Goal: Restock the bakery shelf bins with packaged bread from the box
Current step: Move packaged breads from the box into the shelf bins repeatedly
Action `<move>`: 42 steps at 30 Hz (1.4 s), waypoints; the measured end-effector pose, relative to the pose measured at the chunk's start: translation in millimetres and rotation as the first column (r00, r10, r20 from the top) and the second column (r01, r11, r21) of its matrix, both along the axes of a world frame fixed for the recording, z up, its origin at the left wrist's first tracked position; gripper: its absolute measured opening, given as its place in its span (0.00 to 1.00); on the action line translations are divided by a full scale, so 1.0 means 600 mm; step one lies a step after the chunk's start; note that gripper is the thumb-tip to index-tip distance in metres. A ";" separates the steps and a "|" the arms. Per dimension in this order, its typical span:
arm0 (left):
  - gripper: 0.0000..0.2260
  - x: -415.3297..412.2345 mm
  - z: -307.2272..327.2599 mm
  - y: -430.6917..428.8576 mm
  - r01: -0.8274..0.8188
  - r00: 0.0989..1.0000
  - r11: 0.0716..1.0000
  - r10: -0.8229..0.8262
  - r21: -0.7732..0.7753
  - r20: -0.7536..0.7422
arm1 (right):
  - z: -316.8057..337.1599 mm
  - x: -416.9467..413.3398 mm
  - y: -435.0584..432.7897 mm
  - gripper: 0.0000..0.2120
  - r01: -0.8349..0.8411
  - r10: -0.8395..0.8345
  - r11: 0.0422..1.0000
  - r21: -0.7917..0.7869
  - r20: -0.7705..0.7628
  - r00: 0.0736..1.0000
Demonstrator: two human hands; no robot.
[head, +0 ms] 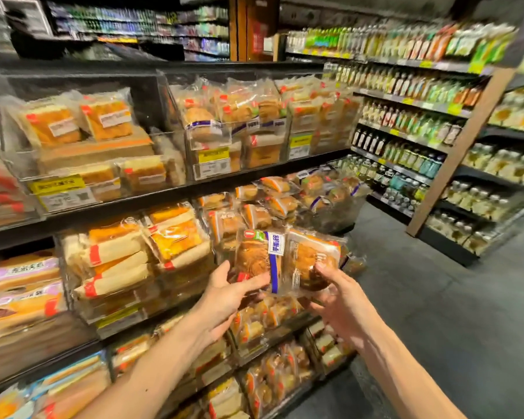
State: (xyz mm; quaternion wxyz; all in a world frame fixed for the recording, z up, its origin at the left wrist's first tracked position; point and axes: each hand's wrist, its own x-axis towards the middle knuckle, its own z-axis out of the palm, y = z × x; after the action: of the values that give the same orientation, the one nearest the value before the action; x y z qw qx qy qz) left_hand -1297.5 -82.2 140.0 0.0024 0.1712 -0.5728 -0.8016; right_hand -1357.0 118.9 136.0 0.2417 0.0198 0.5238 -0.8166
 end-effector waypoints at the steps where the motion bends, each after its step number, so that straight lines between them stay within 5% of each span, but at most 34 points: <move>1: 0.26 -0.018 -0.005 0.013 0.012 1.000 1.000 -0.012 -0.011 0.005 | -0.005 -0.011 0.017 0.29 0.011 -0.011 1.000 0.007 0.001 1.000; 6: 0.22 -0.126 -0.033 0.077 0.104 0.995 0.990 -0.103 -0.092 0.018 | -0.018 -0.089 0.108 0.40 0.032 -0.032 0.999 -0.010 -0.007 0.999; 8: 0.23 -0.182 -0.043 0.104 0.112 0.994 0.984 -0.111 -0.139 0.015 | -0.017 -0.141 0.146 0.36 0.029 -0.030 0.997 -0.072 -0.017 0.999; 15: 0.46 -0.384 -0.064 0.185 0.141 0.984 0.954 -0.164 -0.263 -0.067 | -0.009 -0.326 0.227 0.33 -0.021 0.021 0.996 -0.091 -0.004 1.000; 24: 0.37 -0.549 -0.042 0.263 0.086 0.976 0.906 -0.160 -0.415 -0.148 | -0.016 -0.502 0.305 0.44 0.002 0.017 0.976 -0.217 0.086 0.996; 30: 0.28 -0.635 -0.017 0.301 -0.080 0.991 0.864 0.013 -0.498 -0.137 | -0.046 -0.635 0.340 0.50 -0.087 0.134 0.967 -0.239 0.189 0.973; 35: 0.25 -0.753 0.001 0.313 -0.267 0.964 0.796 0.227 -0.543 -0.141 | -0.048 -0.756 0.359 0.41 -0.162 0.217 0.956 -0.245 0.216 0.952; 42: 0.37 -0.876 -0.022 0.309 -0.307 0.913 0.721 0.408 -0.621 0.023 | -0.054 -0.857 0.383 0.45 -0.262 0.329 0.931 -0.253 0.275 0.904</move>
State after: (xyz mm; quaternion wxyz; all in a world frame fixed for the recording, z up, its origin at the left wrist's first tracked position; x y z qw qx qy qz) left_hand -1823.4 103.0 126.6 0.1668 0.3317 -0.7525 -0.5440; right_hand -1871.0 348.8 103.8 0.4437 0.0432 0.3864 -0.8074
